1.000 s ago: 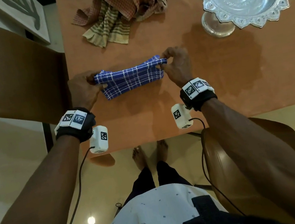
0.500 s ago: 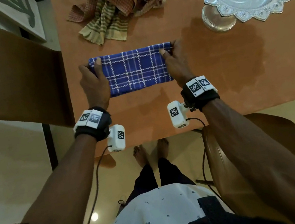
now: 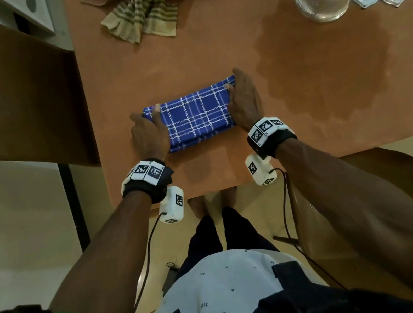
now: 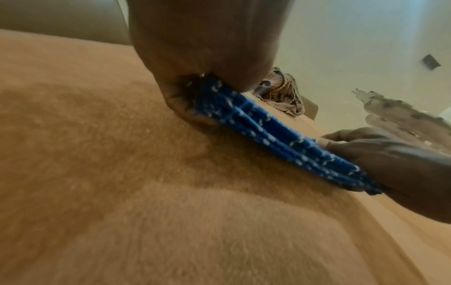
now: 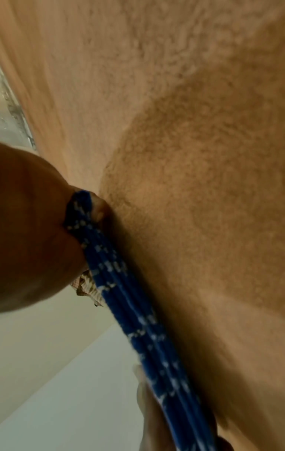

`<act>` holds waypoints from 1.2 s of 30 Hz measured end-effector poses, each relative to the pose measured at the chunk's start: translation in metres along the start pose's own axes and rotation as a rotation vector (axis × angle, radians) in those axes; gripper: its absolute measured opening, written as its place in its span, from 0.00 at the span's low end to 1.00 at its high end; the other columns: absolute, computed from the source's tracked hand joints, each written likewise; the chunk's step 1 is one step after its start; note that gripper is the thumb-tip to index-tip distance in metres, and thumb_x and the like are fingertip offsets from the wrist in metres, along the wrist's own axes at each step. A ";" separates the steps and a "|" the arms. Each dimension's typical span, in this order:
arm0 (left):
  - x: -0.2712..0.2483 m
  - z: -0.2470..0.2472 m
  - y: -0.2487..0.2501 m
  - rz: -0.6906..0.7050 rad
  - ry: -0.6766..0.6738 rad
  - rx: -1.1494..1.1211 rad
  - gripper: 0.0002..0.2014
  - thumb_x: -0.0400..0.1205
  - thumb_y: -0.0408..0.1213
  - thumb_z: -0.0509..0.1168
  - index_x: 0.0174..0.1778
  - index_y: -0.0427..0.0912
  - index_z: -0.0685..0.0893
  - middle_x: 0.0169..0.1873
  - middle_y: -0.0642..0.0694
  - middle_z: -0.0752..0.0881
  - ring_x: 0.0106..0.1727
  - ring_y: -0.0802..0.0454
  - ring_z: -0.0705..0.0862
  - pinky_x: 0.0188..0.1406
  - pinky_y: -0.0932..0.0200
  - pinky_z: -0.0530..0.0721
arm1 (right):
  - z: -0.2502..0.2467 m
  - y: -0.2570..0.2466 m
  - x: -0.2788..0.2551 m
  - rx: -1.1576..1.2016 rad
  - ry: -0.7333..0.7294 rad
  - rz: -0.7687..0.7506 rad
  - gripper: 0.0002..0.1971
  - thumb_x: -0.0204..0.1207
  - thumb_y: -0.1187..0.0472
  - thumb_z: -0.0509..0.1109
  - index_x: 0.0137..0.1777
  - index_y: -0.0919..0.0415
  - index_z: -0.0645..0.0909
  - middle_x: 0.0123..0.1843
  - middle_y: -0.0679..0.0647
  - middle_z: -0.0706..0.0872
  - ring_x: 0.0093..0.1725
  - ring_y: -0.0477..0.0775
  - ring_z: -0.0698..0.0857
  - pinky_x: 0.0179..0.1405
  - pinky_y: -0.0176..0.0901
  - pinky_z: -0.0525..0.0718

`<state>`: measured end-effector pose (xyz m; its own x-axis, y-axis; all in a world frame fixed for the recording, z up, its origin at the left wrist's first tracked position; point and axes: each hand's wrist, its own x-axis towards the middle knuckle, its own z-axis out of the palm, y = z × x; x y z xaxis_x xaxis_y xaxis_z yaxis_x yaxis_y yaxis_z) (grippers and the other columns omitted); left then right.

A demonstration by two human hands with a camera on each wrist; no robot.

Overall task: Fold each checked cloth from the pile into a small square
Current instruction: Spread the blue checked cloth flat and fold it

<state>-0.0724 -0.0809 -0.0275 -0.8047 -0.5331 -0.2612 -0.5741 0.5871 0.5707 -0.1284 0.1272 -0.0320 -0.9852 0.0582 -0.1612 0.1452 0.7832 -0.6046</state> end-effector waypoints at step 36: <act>-0.035 0.051 -0.013 0.408 0.059 0.480 0.32 0.91 0.52 0.41 0.88 0.37 0.50 0.88 0.39 0.49 0.88 0.45 0.45 0.87 0.41 0.45 | 0.048 0.007 -0.028 -0.342 -0.018 -0.314 0.33 0.88 0.43 0.49 0.87 0.62 0.55 0.88 0.56 0.54 0.88 0.54 0.50 0.87 0.53 0.49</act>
<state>-0.0437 -0.0391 -0.0653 -0.9713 -0.2333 -0.0453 -0.2377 0.9507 0.1991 -0.0957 0.1009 -0.0692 -0.9746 -0.2223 -0.0267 -0.2008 0.9205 -0.3351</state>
